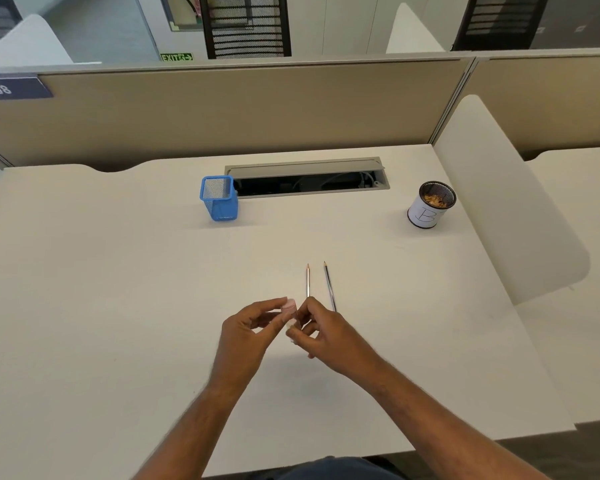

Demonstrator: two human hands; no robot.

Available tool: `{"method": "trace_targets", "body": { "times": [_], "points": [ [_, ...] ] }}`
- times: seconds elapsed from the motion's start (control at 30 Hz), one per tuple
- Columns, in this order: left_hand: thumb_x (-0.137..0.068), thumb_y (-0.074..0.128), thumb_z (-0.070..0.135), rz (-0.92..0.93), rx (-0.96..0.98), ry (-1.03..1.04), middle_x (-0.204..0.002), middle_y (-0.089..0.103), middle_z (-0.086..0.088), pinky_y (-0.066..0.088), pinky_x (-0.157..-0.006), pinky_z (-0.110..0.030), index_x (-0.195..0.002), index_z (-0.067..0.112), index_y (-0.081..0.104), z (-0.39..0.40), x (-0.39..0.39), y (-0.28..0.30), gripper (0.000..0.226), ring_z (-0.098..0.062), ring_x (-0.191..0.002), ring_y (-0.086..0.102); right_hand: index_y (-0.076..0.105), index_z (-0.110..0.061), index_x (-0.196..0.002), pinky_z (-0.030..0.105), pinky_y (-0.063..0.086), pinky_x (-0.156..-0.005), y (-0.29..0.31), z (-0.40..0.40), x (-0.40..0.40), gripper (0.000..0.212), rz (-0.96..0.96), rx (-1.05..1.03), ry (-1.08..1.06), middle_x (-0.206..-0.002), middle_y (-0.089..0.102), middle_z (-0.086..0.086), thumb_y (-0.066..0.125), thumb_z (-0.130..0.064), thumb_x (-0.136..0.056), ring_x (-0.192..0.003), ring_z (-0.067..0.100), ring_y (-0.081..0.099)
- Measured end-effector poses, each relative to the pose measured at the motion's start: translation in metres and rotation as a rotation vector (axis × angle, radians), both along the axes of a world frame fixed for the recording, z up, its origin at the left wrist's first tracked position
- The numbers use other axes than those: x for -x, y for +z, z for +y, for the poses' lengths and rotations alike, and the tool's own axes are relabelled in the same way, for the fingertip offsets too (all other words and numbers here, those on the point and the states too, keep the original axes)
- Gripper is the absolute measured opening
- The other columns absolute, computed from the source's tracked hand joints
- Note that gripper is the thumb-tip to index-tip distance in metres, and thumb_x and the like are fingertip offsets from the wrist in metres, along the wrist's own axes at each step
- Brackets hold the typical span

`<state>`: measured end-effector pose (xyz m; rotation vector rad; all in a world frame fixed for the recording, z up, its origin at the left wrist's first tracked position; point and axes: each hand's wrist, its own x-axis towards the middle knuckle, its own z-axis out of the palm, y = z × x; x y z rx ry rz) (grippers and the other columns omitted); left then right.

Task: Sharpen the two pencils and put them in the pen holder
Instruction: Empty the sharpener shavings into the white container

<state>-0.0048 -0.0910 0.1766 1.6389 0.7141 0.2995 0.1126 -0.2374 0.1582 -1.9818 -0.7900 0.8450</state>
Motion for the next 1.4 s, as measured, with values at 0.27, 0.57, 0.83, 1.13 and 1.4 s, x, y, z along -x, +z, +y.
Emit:
{"method": "trace_targets", "body": {
  "times": [0.27,0.57,0.83,1.13,1.4],
  "points": [
    [-0.098,0.078,0.028,0.018,-0.131,-0.118,-0.116,0.079,0.02,0.056,-0.089,-0.012,-0.116,0.033,0.082,-0.004,-0.001,-0.007,0.019,-0.006,-0.11,0.075,0.049,-0.028,-0.098,0.046,0.065,-0.075,0.0,-0.015,-0.001,0.023,-0.073,0.026,0.027,-0.096,0.067,-0.011,0.064,-0.046,-0.1,-0.094,0.011,0.072],
    [-0.097,0.079,0.032,0.021,-0.115,-0.174,-0.112,0.081,0.018,0.058,-0.088,-0.015,-0.114,0.034,0.082,-0.016,-0.01,-0.009,0.018,-0.007,-0.113,0.074,0.052,-0.032,-0.103,0.027,0.056,-0.072,-0.001,-0.036,-0.013,0.018,-0.103,0.03,0.047,-0.1,0.068,-0.009,0.064,-0.044,-0.098,-0.092,0.012,0.069],
    [-0.098,0.074,0.043,0.112,-0.172,-0.321,-0.119,0.076,0.017,0.056,-0.09,-0.013,-0.132,0.041,0.071,-0.026,-0.035,-0.011,0.034,0.001,-0.116,0.068,0.065,-0.036,-0.112,0.014,0.047,-0.07,-0.012,-0.069,-0.036,0.014,-0.081,0.031,0.053,-0.105,0.067,-0.014,0.062,-0.042,-0.099,-0.098,0.009,0.067],
    [-0.1,0.071,0.047,0.112,-0.174,-0.448,-0.116,0.079,0.018,0.057,-0.088,-0.016,-0.119,0.035,0.077,-0.038,-0.099,-0.004,0.023,-0.001,-0.114,0.071,0.063,-0.041,-0.121,0.024,0.055,-0.082,-0.015,-0.1,-0.081,0.017,-0.091,-0.008,-0.022,-0.116,0.064,-0.017,0.056,-0.046,-0.106,-0.107,0.008,0.065],
    [-0.103,0.066,0.048,0.059,-0.185,-0.508,-0.122,0.076,0.018,0.06,-0.098,-0.024,-0.134,0.034,0.071,-0.057,-0.194,0.012,0.034,0.004,-0.114,0.068,0.065,-0.042,-0.122,0.04,0.064,-0.081,-0.013,-0.112,-0.149,0.017,-0.095,-0.129,-0.228,-0.116,0.069,-0.018,0.057,-0.04,-0.107,-0.105,0.014,0.07]
  ]
}}
